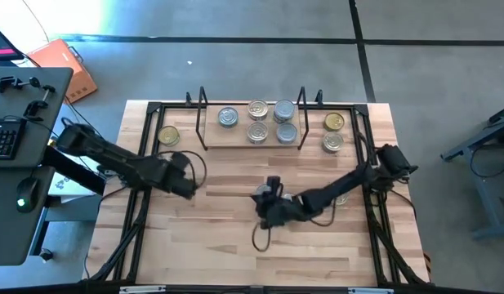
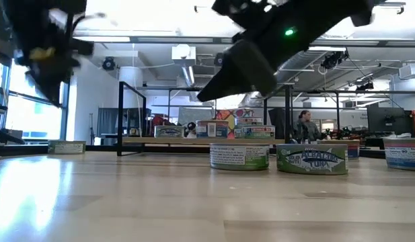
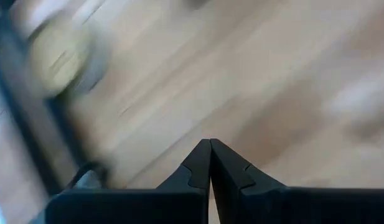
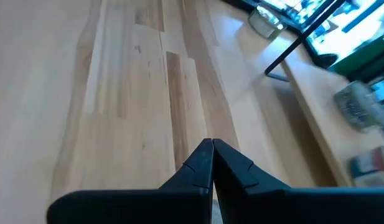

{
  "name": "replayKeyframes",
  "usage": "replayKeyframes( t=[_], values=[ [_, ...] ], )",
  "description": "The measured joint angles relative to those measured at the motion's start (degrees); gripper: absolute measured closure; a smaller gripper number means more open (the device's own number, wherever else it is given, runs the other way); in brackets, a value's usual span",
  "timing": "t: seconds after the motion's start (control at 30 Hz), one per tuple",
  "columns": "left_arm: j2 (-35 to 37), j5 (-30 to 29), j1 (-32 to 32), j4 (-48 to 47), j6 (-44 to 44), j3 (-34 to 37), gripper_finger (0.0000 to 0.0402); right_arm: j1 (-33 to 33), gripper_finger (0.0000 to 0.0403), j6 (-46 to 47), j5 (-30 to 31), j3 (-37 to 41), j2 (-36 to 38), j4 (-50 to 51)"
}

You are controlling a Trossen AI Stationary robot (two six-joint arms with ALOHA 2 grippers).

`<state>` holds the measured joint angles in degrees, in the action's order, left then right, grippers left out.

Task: Stack canned seafood by type on shelf
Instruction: Put the green tuna can on the shelf

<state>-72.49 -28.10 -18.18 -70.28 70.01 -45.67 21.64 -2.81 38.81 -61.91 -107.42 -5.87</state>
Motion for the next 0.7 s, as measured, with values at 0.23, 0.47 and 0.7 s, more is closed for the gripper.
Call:
replayKeyframes(
  t=[0.23, 0.47, 0.7],
  values=[
    [1.6, 0.4, 11.1, 6.5, 3.1, 9.8, 0.0401, 4.4, 0.0402, -3.2, 8.2, 0.0, 0.0, 1.4],
    [2.4, -6.2, 25.7, 12.1, -2.1, 13.9, 0.0402, 4.2, 0.0402, -3.6, 8.5, 0.0, 0.0, 2.6],
    [2.4, -16.0, 34.9, 14.1, -7.6, 14.3, 0.0401, 4.2, 0.0402, -3.2, 8.5, 0.0, 0.0, 2.7]
  ],
)
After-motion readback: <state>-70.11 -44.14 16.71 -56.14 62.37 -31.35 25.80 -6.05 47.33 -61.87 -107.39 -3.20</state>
